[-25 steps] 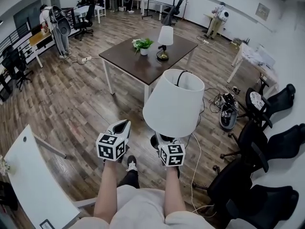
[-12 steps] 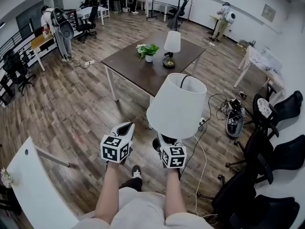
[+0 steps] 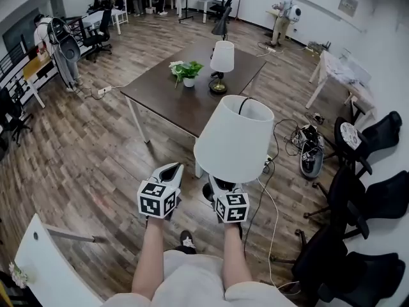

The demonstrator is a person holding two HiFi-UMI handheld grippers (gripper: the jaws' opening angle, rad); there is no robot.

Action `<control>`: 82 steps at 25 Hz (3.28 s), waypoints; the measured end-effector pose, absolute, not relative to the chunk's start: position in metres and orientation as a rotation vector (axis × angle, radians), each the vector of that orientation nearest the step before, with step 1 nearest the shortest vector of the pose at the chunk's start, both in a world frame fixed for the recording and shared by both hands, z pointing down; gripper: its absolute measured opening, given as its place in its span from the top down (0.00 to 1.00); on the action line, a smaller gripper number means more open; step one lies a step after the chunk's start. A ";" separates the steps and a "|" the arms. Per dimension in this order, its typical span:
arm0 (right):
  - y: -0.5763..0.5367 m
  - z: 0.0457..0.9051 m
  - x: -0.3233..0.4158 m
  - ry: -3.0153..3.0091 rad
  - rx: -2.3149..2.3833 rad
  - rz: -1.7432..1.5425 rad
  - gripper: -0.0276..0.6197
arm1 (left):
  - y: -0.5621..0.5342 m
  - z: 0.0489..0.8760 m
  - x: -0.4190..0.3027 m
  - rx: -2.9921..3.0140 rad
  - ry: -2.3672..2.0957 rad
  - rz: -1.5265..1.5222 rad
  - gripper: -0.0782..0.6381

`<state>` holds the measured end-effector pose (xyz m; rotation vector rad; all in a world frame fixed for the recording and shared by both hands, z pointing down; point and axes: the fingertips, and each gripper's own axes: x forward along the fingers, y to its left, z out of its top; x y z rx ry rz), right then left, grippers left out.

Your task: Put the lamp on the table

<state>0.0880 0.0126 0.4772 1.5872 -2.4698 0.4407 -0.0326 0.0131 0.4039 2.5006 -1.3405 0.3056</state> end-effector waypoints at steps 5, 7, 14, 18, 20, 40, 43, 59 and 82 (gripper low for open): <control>-0.020 0.474 0.081 -2.479 1.625 0.478 0.67 | -0.032 0.412 -0.033 2.513 -1.279 0.248 0.89; -0.029 0.475 0.081 -2.468 1.654 0.481 0.67 | -0.046 0.418 -0.030 2.524 -1.245 0.239 0.89; -0.044 0.486 0.091 -2.358 1.734 0.425 0.67 | -0.071 0.435 -0.019 2.563 -1.134 0.248 0.89; -0.051 0.494 0.092 -2.338 1.754 0.444 0.67 | -0.080 0.440 -0.015 2.576 -1.093 0.260 0.89; -0.054 0.497 0.090 -2.327 1.756 0.447 0.67 | -0.084 0.442 -0.017 2.576 -1.088 0.259 0.89; -0.148 0.492 0.056 -2.408 1.708 0.451 0.67 | -0.153 0.436 -0.058 2.538 -1.194 0.280 0.89; -0.166 0.492 0.054 -2.419 1.691 0.448 0.67 | -0.169 0.438 -0.060 2.525 -1.211 0.281 0.89; -0.313 0.481 0.064 -2.528 1.582 0.479 0.67 | -0.293 0.422 -0.060 2.430 -1.375 0.310 0.89; -0.462 0.499 0.019 -2.673 1.105 0.299 0.67 | -0.403 0.441 -0.079 2.175 -1.689 0.208 0.89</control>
